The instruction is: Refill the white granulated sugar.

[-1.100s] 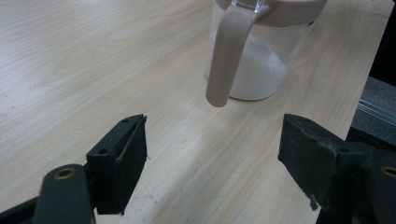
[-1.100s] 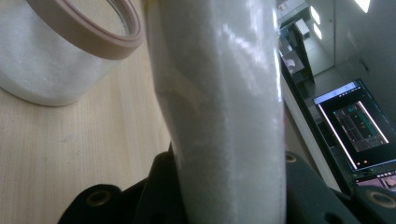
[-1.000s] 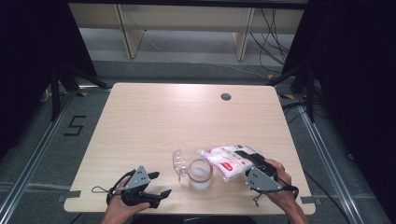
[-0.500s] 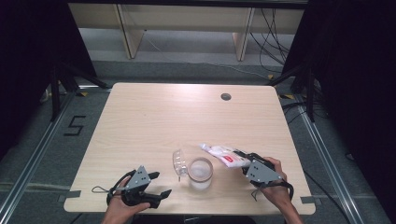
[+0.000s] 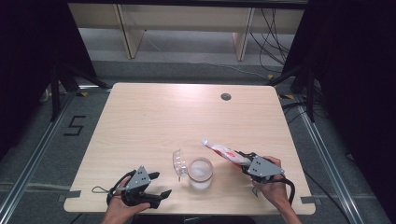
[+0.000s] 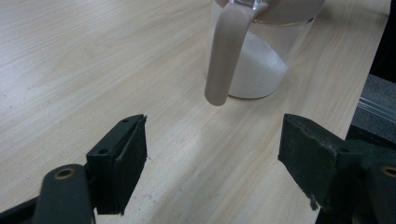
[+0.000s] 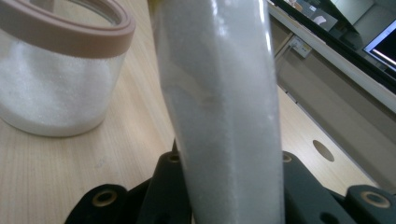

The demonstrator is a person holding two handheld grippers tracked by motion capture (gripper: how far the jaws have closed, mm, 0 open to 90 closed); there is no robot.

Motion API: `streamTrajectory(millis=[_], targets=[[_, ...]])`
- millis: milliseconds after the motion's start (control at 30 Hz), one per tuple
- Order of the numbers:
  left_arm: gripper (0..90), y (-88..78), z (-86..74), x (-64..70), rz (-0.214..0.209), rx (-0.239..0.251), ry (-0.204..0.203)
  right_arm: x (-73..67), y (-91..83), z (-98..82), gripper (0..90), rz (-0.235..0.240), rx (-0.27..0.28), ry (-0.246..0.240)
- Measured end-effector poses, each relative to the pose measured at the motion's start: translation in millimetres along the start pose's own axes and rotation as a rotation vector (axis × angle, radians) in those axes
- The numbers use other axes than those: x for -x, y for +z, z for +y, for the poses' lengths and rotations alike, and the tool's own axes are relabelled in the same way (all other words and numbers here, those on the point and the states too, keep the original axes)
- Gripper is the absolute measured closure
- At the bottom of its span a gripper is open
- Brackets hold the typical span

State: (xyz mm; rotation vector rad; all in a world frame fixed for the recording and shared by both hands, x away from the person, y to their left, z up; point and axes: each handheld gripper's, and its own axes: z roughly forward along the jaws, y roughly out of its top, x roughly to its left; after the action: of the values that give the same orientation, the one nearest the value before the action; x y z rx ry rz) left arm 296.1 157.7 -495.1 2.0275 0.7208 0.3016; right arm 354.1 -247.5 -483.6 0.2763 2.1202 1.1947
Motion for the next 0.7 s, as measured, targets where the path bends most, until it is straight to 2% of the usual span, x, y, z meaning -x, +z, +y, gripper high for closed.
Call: streamTrajectory(millis=[33,67,100,133,167,233,267,300,333,400,433,467,533,700], targets=[[23.1,0.3,-0.5,1.4,0.005,-0.002,-0.026,0.5,-0.3,-0.4,78.4,0.008,0.004,0.013],[23.1,0.4,-0.4,1.1,0.003,-0.001,-0.021,2.0,0.0,-1.1,78.3,-0.004,0.014,0.012],[23.1,0.5,-0.3,0.9,0.002,-0.001,-0.016,1.6,-0.6,-1.7,78.3,-0.001,0.008,0.040],[23.1,0.5,-0.1,0.0,0.000,-0.001,-0.001,2.8,-0.6,-2.4,78.3,-0.002,0.012,0.045],[23.1,0.3,-0.1,-0.3,0.003,-0.003,0.000,1.6,-1.0,-3.2,78.3,-0.018,0.017,0.070],[23.1,0.3,0.1,-0.2,0.003,0.001,-0.003,4.2,-0.7,-6.1,78.2,-0.017,0.034,0.074],[23.1,0.2,0.1,0.0,0.003,0.001,-0.004,4.1,-1.1,-7.0,78.1,-0.018,0.036,0.097],[23.1,-0.1,0.1,-0.3,0.004,-0.002,0.002,5.4,-2.5,-7.8,78.1,-0.021,0.028,0.115],[23.1,0.0,0.0,0.2,0.002,0.001,-0.002,6.1,-2.3,-8.0,77.9,-0.032,0.034,0.107],[23.1,0.2,0.0,-0.1,0.003,0.001,-0.003,7.4,-3.4,-9.3,77.4,-0.033,0.027,0.143],[23.1,0.4,-0.2,-0.2,0.003,0.002,-0.004,7.5,-3.4,-9.4,77.3,-0.042,0.018,0.149],[23.1,0.7,-1.0,1.7,0.011,0.002,-0.036,7.2,-4.1,-9.0,77.1,-0.038,0.006,0.138],[23.1,0.3,-0.6,1.0,0.008,0.001,-0.025,7.7,-4.5,-8.9,77.0,-0.033,0.010,0.151],[23.1,0.5,-0.8,1.4,0.007,0.002,-0.030,6.6,-5.6,-8.6,76.9,-0.050,0.006,0.162]])
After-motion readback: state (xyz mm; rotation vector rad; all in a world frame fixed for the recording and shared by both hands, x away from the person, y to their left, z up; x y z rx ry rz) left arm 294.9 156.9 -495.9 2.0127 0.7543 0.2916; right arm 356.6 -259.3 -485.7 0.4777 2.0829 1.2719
